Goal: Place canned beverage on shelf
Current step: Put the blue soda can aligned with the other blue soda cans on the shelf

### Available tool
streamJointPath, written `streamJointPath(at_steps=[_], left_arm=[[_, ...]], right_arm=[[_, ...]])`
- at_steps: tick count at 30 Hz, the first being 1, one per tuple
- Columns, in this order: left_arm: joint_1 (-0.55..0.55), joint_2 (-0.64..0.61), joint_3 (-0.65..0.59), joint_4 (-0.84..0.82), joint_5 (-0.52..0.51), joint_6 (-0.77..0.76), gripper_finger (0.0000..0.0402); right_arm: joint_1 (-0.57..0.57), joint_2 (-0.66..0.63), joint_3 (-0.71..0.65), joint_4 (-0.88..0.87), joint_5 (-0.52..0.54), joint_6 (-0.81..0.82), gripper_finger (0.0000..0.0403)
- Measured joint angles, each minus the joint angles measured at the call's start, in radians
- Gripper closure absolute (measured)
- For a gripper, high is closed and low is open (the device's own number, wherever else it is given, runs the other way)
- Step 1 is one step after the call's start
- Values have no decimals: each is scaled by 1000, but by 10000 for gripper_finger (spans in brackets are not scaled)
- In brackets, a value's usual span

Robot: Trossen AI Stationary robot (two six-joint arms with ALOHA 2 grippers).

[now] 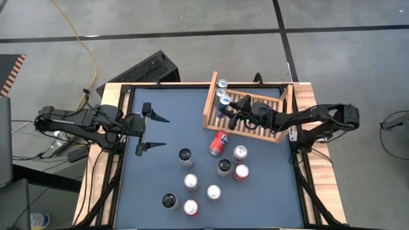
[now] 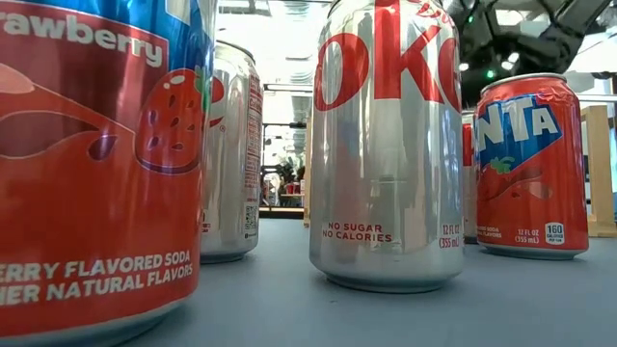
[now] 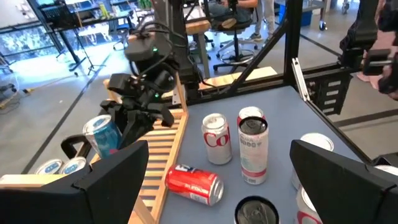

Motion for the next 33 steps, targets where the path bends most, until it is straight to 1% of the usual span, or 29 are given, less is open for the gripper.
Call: streamJointPath(at_steps=[5, 10, 14, 23, 27, 33], left_arm=[[-1, 0, 0, -11, -2, -1, 21], [-2, 0, 0, -11, -3, 0, 21], [-3, 0, 0, -13, -6, 0, 21], [-2, 0, 0, -34, -6, 0, 21], [-2, 0, 0, -34, -6, 0, 21], [-2, 0, 0, -33, -6, 9, 21]], right_arm=[[-55, 93, -9, 106, -127, -26, 248], [-73, 189, -8, 169, -166, -44, 248], [-76, 241, -7, 227, -169, -52, 248], [-93, 336, -7, 287, -174, -53, 248], [-99, 358, -7, 330, -174, -52, 248], [-114, 360, -7, 315, -168, -45, 248]])
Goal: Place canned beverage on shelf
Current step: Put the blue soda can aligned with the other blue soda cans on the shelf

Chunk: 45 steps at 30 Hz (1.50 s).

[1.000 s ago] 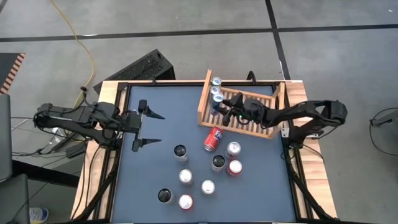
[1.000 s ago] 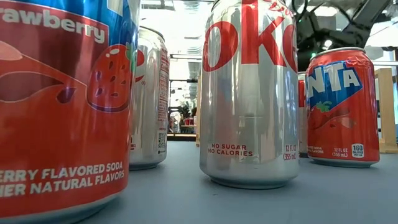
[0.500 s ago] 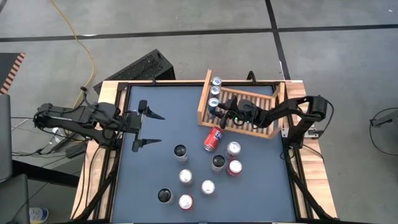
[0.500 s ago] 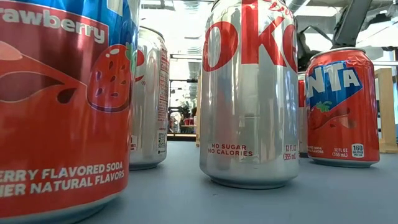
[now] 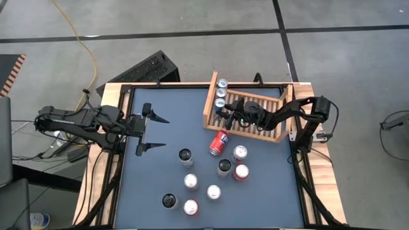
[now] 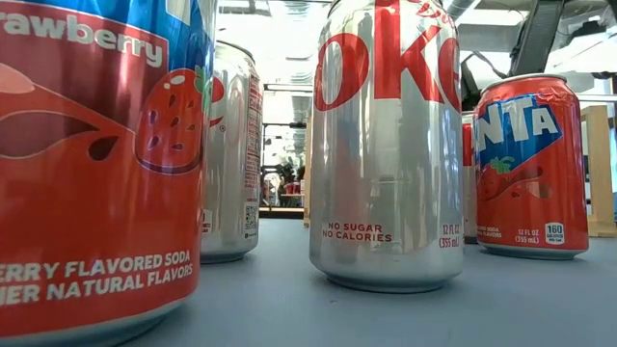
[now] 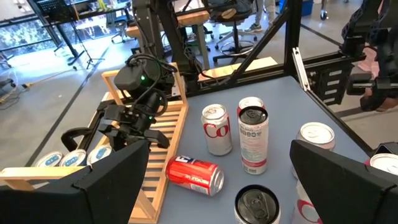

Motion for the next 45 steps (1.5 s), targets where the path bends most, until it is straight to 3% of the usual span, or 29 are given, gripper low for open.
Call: streamJointPath(at_steps=[14, 45], left_arm=[[0, 0, 0, 1, 0, 0, 21], [0, 0, 0, 6, 0, 10, 21]], right_arm=[[-9, 0, 0, -4, -24, 20, 242], [-9, -2, 2, -51, -25, 20, 141]])
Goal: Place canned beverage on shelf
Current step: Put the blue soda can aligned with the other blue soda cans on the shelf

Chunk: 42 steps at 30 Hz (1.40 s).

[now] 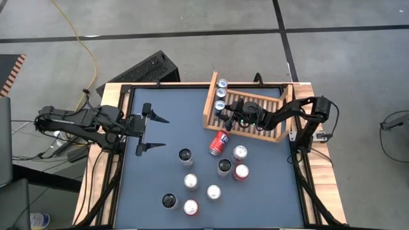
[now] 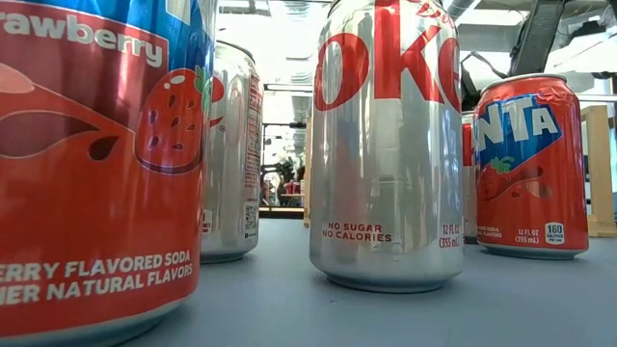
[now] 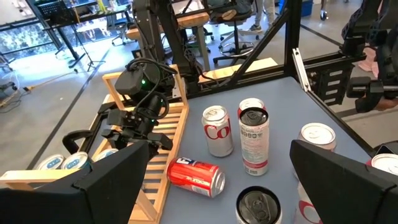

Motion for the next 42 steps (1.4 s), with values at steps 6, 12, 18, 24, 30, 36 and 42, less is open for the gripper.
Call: streamJointPath(at_steps=[6, 12, 18, 24, 30, 36, 42], left_arm=[[0, 0, 0, 0, 0, 0, 21], [0, 0, 0, 0, 0, 0, 21], [0, 0, 0, -6, 0, 0, 21], [0, 0, 0, -5, 0, 0, 21], [0, 0, 0, -5, 0, -7, 21], [0, 0, 0, -4, 0, -8, 21], [0, 0, 0, -4, 0, -10, 21]], right_arm=[[0, 1, 31, -22, -20, 2, 140], [0, 0, 87, -133, -21, 5, 140], [0, 1, 91, -190, -21, 11, 140], [0, 1, 90, -183, -20, 26, 140], [-2, 0, 91, -217, -21, 30, 140], [12, 1, 90, -174, -22, 28, 152], [13, 2, 90, -176, -21, 27, 219]])
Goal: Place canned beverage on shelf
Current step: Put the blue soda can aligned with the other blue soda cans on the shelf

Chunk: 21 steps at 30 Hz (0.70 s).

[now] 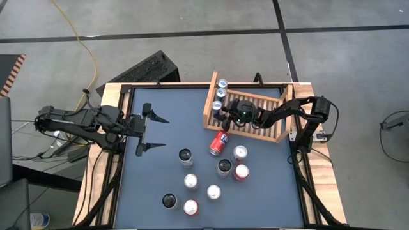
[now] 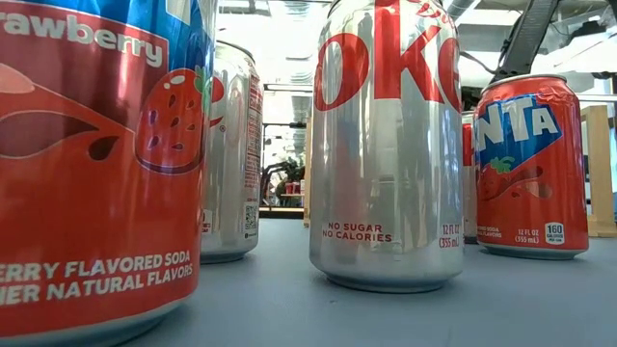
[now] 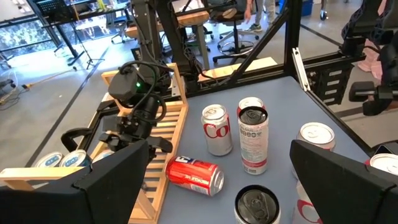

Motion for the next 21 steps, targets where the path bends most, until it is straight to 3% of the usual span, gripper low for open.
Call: streamJointPath(at_steps=[4, 21], left_arm=[[0, 0, 0, 0, 0, 0, 21], [0, 0, 0, -31, 0, -27, 21]], right_arm=[[-1, -1, 0, -6, 1, 2, 248], [-9, 0, -51, 151, 53, 5, 230]])
